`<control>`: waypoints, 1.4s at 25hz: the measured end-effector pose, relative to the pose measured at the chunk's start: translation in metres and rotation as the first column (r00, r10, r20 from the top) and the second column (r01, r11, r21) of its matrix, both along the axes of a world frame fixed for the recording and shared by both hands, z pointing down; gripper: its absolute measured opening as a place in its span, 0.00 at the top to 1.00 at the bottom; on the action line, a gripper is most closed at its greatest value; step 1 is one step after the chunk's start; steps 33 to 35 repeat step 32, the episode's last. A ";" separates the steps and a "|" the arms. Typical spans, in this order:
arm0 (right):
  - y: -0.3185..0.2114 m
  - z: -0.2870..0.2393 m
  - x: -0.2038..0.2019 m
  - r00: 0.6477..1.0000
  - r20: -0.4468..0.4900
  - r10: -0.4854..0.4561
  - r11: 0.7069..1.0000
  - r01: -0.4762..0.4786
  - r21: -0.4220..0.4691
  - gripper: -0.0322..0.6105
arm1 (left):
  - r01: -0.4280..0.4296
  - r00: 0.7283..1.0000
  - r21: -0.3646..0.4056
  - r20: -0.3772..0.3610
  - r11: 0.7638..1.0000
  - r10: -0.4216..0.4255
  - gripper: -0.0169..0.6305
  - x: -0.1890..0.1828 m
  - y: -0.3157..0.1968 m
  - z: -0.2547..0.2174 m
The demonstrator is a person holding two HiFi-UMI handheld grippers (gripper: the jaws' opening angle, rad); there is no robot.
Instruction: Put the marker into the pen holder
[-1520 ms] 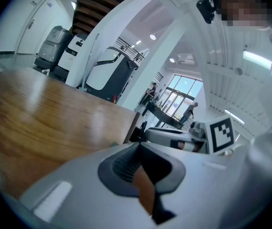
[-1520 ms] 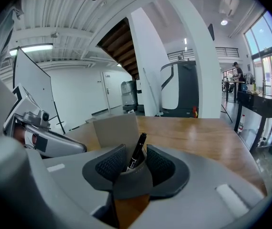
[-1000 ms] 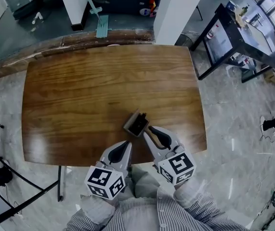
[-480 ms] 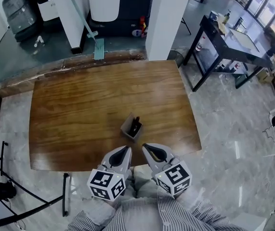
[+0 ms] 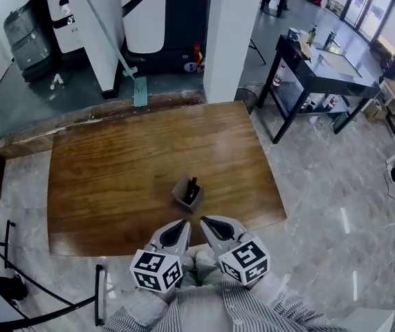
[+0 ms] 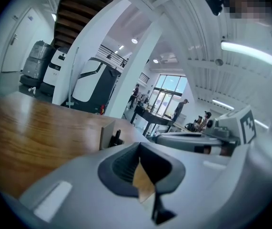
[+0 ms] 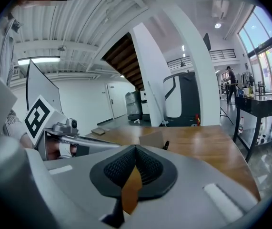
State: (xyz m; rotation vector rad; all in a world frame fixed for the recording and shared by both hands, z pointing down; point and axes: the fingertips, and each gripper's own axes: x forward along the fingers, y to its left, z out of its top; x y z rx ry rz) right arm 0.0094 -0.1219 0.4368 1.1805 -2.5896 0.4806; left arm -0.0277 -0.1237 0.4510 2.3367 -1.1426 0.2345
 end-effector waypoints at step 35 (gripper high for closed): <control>0.002 0.002 0.001 0.999 -0.023 -0.025 0.999 0.025 -0.021 0.95 | -0.005 1.000 -0.008 0.012 1.000 0.005 0.96 0.007 -0.002 -0.001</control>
